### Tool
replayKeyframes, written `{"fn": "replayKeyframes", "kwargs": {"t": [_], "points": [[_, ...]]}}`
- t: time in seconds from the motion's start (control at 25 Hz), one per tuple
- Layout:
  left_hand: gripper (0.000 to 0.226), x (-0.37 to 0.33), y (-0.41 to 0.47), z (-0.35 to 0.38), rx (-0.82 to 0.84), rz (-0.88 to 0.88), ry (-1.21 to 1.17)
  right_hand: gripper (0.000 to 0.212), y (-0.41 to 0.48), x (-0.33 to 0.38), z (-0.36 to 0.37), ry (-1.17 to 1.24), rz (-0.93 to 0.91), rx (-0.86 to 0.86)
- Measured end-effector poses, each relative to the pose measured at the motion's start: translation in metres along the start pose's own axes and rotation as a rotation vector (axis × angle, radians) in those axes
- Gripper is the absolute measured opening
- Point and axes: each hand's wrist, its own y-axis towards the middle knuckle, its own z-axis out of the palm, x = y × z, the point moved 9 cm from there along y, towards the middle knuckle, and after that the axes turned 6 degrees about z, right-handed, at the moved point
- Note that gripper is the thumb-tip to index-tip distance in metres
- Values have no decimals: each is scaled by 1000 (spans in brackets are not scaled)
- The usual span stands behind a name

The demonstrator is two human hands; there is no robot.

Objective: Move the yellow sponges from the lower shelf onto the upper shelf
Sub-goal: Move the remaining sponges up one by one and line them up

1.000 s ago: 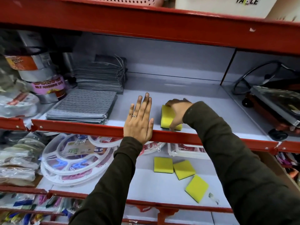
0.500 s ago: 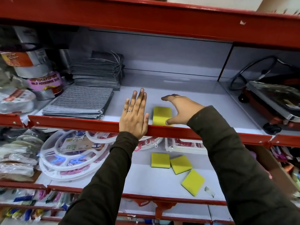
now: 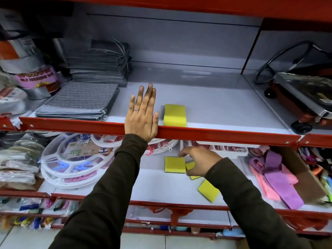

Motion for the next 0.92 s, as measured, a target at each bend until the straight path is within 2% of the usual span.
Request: {"fn": "replayKeyframes", "kwargs": {"t": [0.2,0.4,0.56,0.64,0.72,0.84,0.92], "points": [[67,1,1,1,-26,4,7,76,76,-26,73,-121,-16,116],[67,0,0,2,-40,23,37,87,126,-23,109,-343,-170,168],[67,1,1,2,-50,28,42,86,146,-25,137,-493,-222,291],[67,0,0,2,-54,31,51,78,151,-29,144,-514,-206,329],[67,0,1,1,-56,32,59,73,152,-32,150,-506,-190,365],[66,0,1,1,-56,29,63,81,153,-35,159,-498,-158,395],[66,0,1,0,-54,28,63,73,152,-37,160,-442,-104,424]]}}
